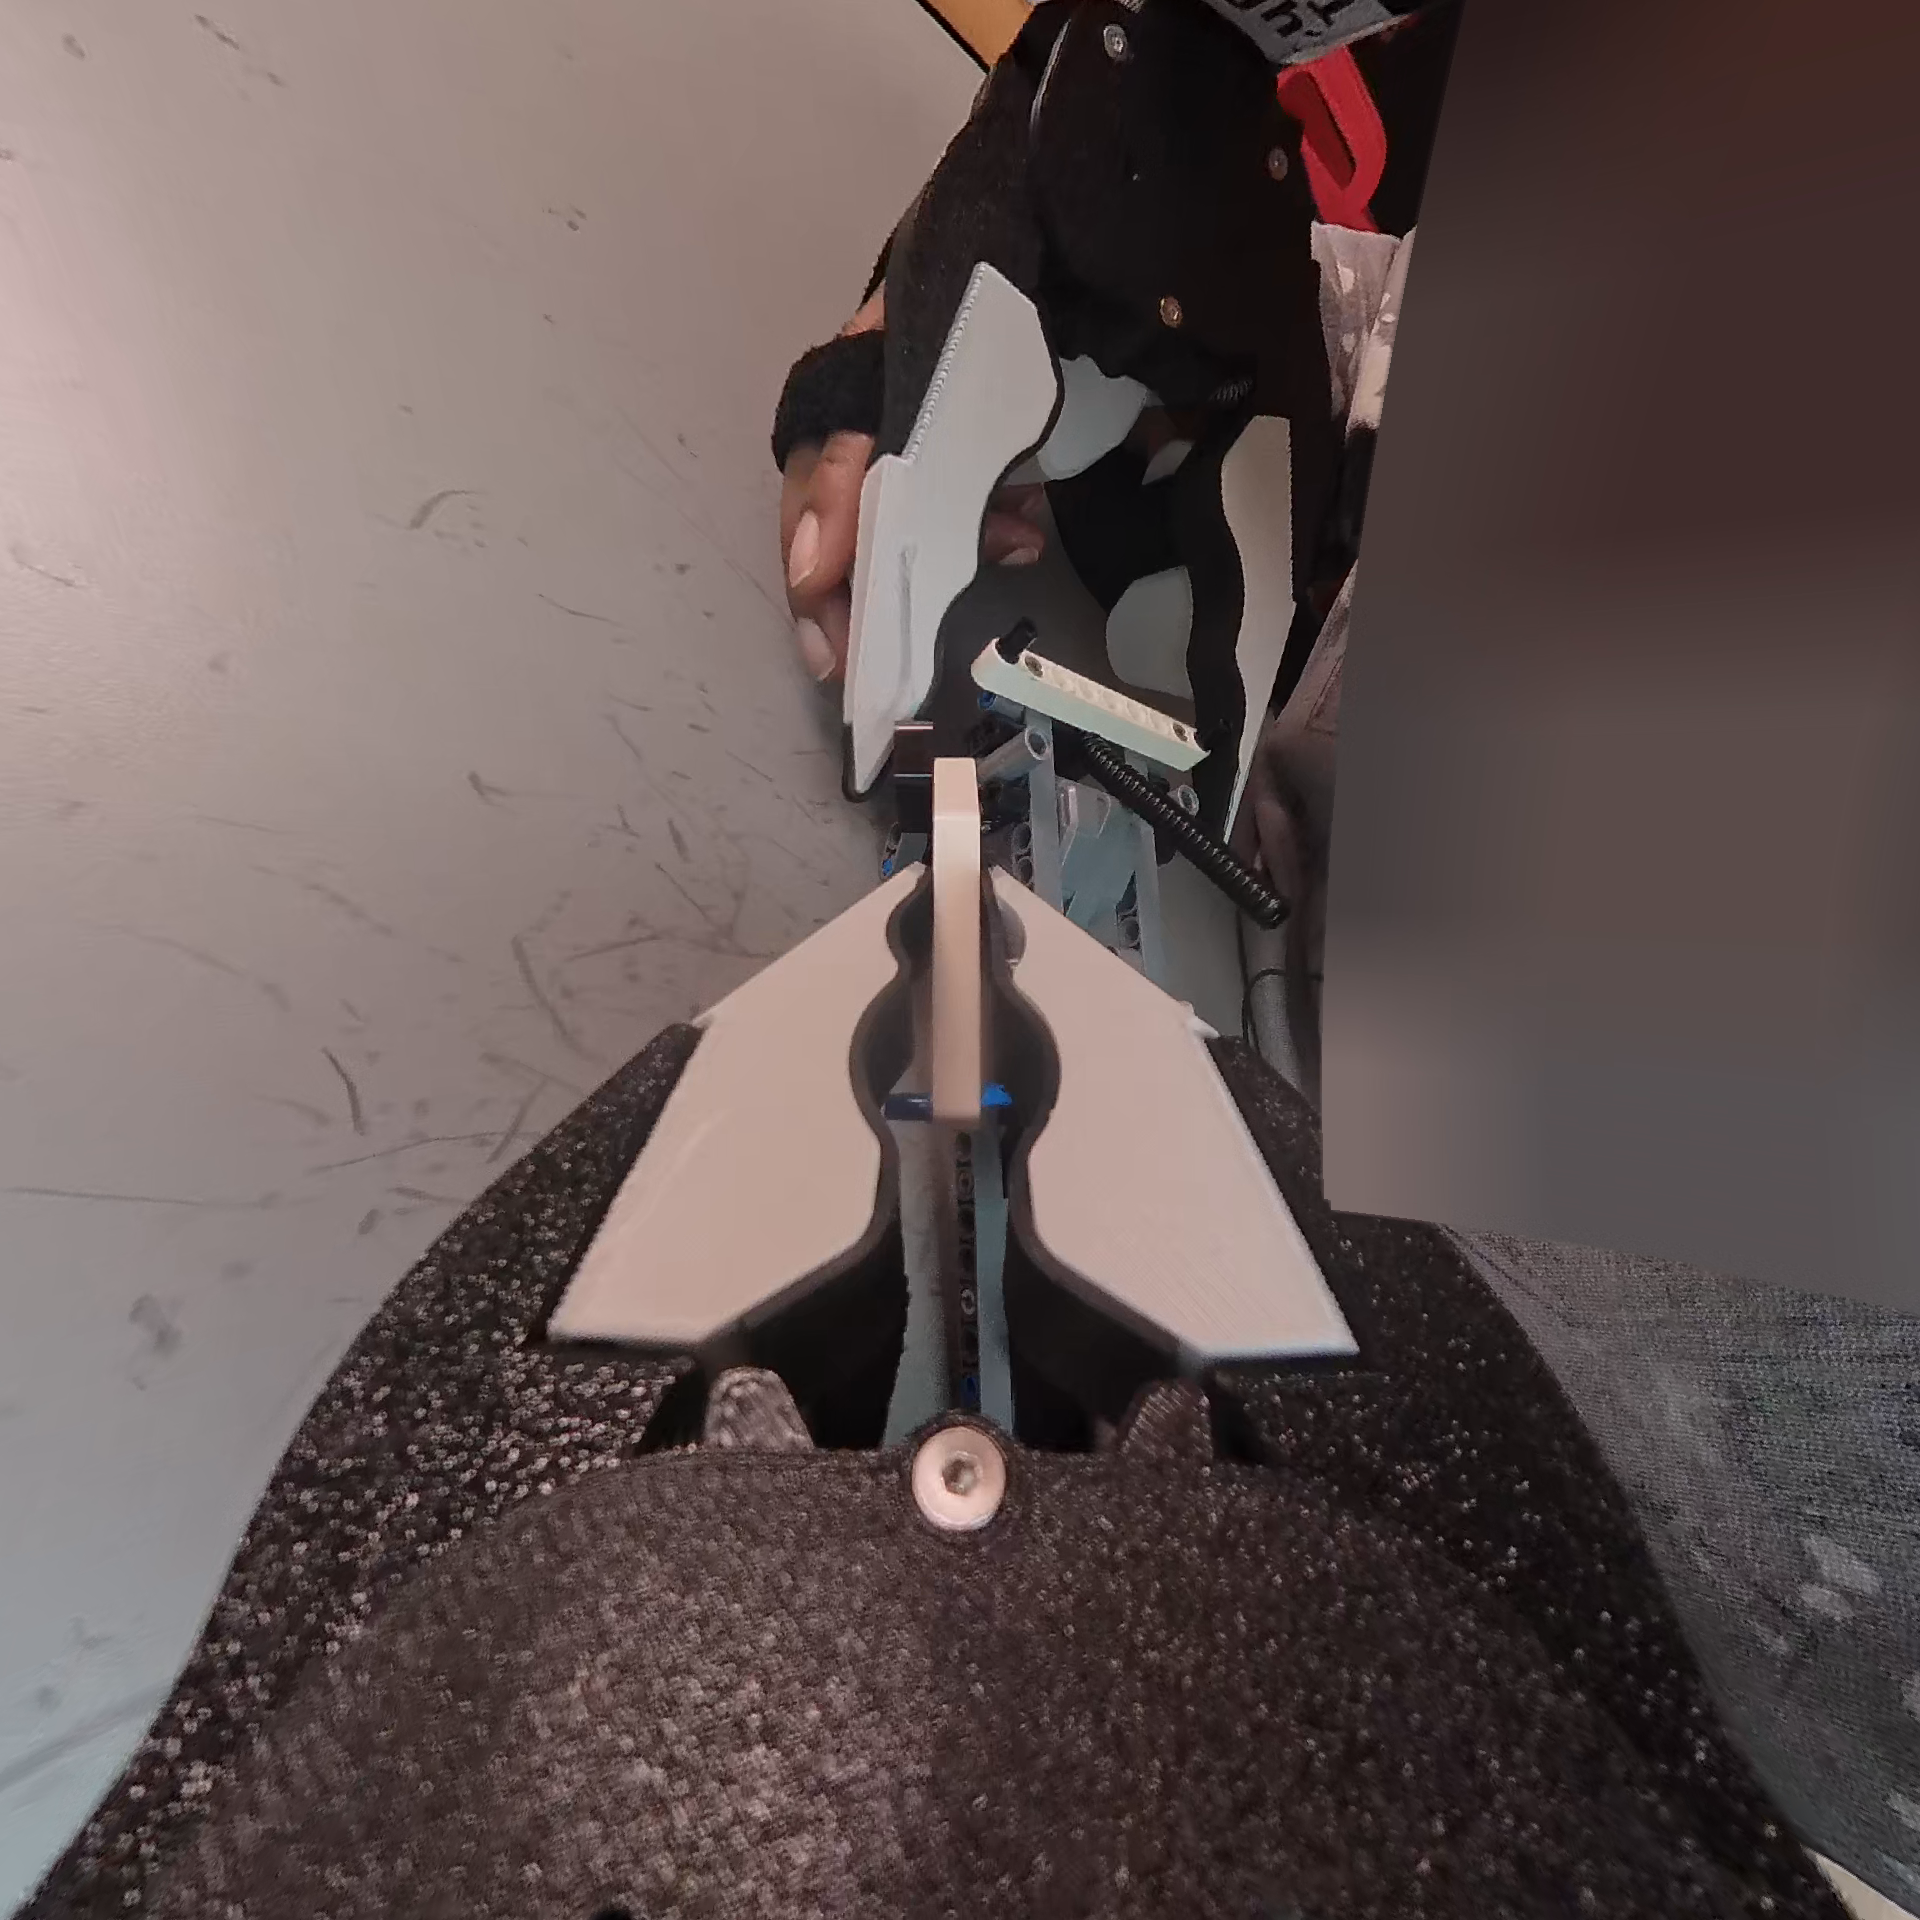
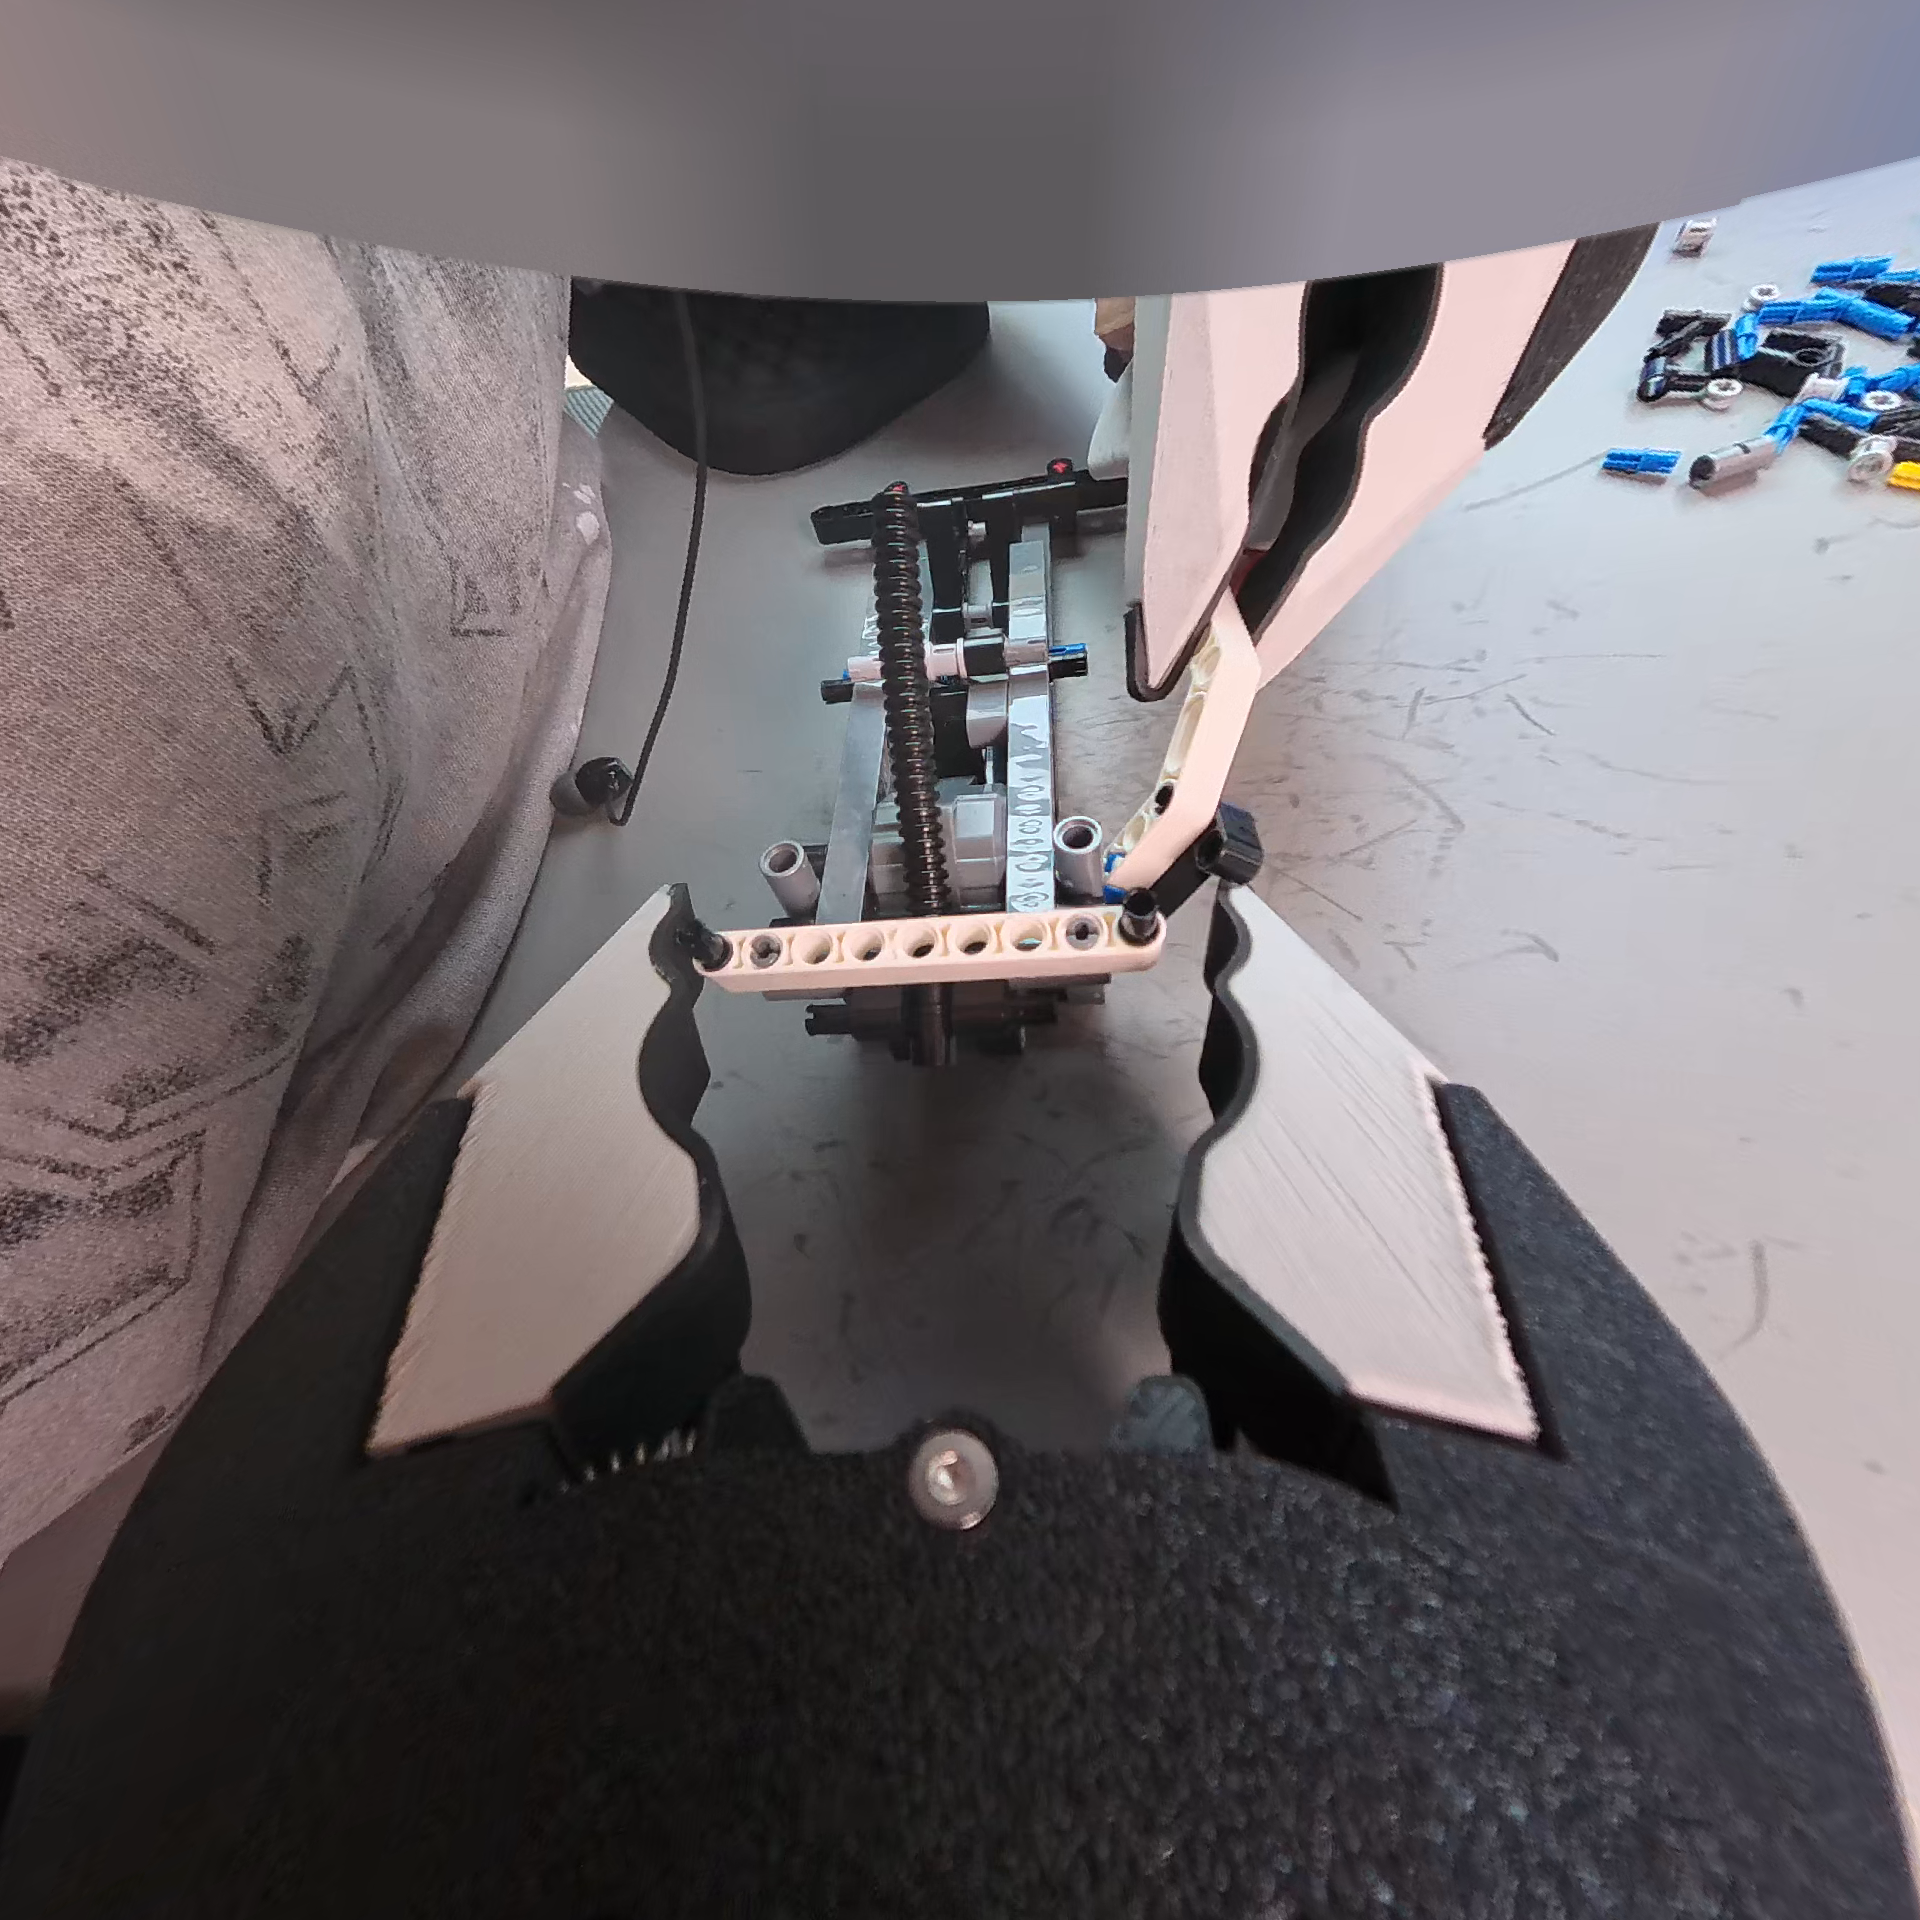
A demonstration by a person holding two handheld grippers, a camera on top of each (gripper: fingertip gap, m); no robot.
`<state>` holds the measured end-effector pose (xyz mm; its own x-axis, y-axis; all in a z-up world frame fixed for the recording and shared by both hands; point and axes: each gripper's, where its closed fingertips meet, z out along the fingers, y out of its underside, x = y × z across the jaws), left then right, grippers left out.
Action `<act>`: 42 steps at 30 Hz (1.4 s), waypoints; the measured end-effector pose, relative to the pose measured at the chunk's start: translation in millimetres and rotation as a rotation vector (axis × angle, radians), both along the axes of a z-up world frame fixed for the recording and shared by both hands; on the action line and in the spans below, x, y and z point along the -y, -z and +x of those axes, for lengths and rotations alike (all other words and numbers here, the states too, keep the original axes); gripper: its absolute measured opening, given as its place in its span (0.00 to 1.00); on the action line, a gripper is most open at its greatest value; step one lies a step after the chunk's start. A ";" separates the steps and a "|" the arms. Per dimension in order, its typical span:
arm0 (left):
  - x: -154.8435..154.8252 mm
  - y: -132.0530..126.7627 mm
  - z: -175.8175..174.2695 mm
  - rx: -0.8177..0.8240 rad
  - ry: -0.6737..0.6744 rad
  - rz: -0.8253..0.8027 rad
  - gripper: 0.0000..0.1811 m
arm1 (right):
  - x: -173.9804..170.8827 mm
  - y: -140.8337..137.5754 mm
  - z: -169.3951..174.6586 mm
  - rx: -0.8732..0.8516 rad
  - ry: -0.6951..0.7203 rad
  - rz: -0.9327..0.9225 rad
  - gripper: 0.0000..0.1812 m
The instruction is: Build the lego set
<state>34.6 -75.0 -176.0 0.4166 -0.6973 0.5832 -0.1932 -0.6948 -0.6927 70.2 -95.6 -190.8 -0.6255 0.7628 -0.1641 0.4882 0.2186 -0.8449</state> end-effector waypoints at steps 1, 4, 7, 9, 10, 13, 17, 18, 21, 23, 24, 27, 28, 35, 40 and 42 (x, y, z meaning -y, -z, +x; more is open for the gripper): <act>-0.4 0.9 -0.7 -0.003 -0.003 -0.004 0.04 | -0.8 0.1 0.3 0.000 0.002 0.002 0.53; -4.0 0.6 -6.4 -0.012 -0.027 0.004 0.04 | -8.6 2.8 2.8 0.014 0.025 0.024 0.52; -11.9 -0.4 -17.0 -0.038 -0.081 0.024 0.04 | -8.7 5.0 9.5 0.042 0.014 0.042 0.49; -15.3 0.7 -22.6 -0.059 -0.105 0.036 0.04 | -5.4 5.0 9.3 0.041 0.009 0.051 0.46; -16.7 0.2 -24.4 -0.060 -0.114 0.041 0.04 | -3.2 6.4 8.7 0.043 0.003 0.063 0.42; -21.7 -1.0 -30.9 -0.085 -0.150 0.069 0.04 | -0.1 7.9 6.4 0.003 -0.007 0.109 0.42; -21.4 -16.6 -34.5 -0.083 -0.185 0.136 0.04 | 3.3 3.7 7.9 -0.146 -0.005 0.223 0.42; -18.7 -20.8 -33.2 -0.083 -0.181 0.154 0.04 | 3.6 3.0 8.2 -0.190 -0.001 0.277 0.42; -8.7 -29.1 -27.1 -0.091 -0.162 0.201 0.04 | 0.9 2.4 8.1 -0.338 0.005 0.538 0.42; -0.5 -33.1 -21.4 -0.090 -0.147 0.220 0.04 | -0.2 3.5 9.5 -0.400 0.006 0.690 0.42; 3.6 -34.6 -18.6 -0.089 -0.141 0.230 0.04 | -0.7 3.9 9.8 -0.427 0.014 0.750 0.42; 15.7 -37.4 -9.3 -0.093 -0.120 0.249 0.04 | 0.7 4.4 11.1 -0.483 0.048 0.863 0.42; 19.2 -38.1 -6.2 -0.094 -0.114 0.255 0.04 | 1.4 3.9 11.2 -0.501 0.058 0.894 0.42; 30.3 -40.4 4.9 -0.098 -0.102 0.277 0.04 | 1.3 -2.1 10.2 -0.618 0.108 1.076 0.42; 32.6 -42.5 4.4 -0.096 -0.110 0.286 0.04 | -3.2 -3.6 8.4 -0.655 0.134 1.147 0.42; 32.7 -42.3 3.3 -0.094 -0.115 0.287 0.04 | -4.0 -4.2 7.6 -0.661 0.137 1.161 0.42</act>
<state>37.8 -107.7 -133.7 0.5452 -0.7730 0.3246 -0.1970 -0.4944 -0.8466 77.7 -91.6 -186.6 -0.2432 0.3162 0.9170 0.1390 0.9470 -0.2896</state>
